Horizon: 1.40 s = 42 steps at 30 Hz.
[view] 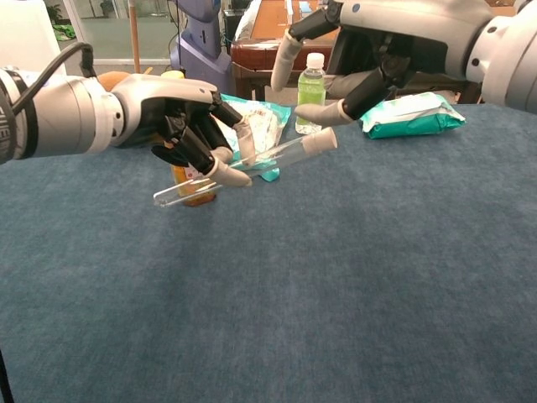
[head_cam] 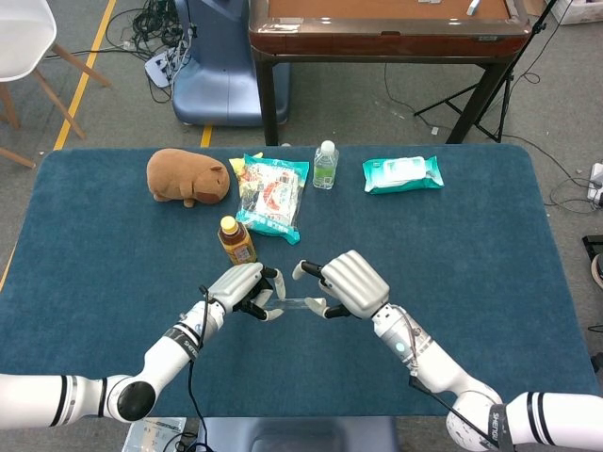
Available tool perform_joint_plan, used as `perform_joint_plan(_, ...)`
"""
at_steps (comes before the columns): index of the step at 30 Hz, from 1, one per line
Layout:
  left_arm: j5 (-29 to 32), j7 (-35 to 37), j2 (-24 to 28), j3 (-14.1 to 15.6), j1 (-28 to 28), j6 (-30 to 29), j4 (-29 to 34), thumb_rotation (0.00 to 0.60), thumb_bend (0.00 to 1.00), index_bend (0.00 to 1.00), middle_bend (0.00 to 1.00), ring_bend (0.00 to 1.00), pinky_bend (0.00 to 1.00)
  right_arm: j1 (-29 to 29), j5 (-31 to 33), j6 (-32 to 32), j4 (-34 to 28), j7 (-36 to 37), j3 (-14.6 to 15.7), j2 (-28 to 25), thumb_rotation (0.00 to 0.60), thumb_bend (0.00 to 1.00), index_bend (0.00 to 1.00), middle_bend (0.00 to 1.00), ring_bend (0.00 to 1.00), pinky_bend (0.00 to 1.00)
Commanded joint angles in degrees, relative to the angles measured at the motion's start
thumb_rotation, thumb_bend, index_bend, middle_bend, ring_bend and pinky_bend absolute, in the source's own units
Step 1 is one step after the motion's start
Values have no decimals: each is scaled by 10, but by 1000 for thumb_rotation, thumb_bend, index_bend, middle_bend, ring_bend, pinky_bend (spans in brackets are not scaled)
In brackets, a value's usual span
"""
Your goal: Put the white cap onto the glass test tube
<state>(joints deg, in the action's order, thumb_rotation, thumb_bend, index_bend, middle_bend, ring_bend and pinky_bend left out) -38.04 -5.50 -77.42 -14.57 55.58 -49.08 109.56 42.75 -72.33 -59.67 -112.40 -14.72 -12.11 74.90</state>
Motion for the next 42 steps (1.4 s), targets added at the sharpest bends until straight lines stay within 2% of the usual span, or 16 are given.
perform_joint_plan(1,-3,0,1,2,-1,-1,0,600,257,617,878,928,1000,-3,-5,-5,-3,6,-2,-3,600,359,335,1000,1000,1000)
perform_joint_plan(9,-20,-53,-11,37,-3,-37,-35,600,257,617,878,928,1000,-36,-52,-51,-36,17,2,-58,600,358,319,1000,1000,1000)
perform_joint_plan(19,-19,-172,-77,81,-7,-119,-106,600,257,617,878,928,1000,-86,-69,-92,-51,43,8,-143,600,358,319,1000,1000,1000)
perform_joint_plan(31,1,-263,-184,87,1,-134,-213,600,257,617,878,928,1000,-119,-92,-116,-57,65,11,-184,600,358,319,1000,1000,1000)
perform_joint_plan(38,7,-286,-218,79,1,-121,-253,600,257,613,878,927,1000,-128,-93,-120,-54,70,10,-188,600,358,319,1000,1000,1000)
perform_joint_plan(42,21,-306,-222,77,2,-109,-259,600,257,540,872,918,1000,-130,-91,-118,-51,74,9,-187,600,358,319,1000,1000,1000)
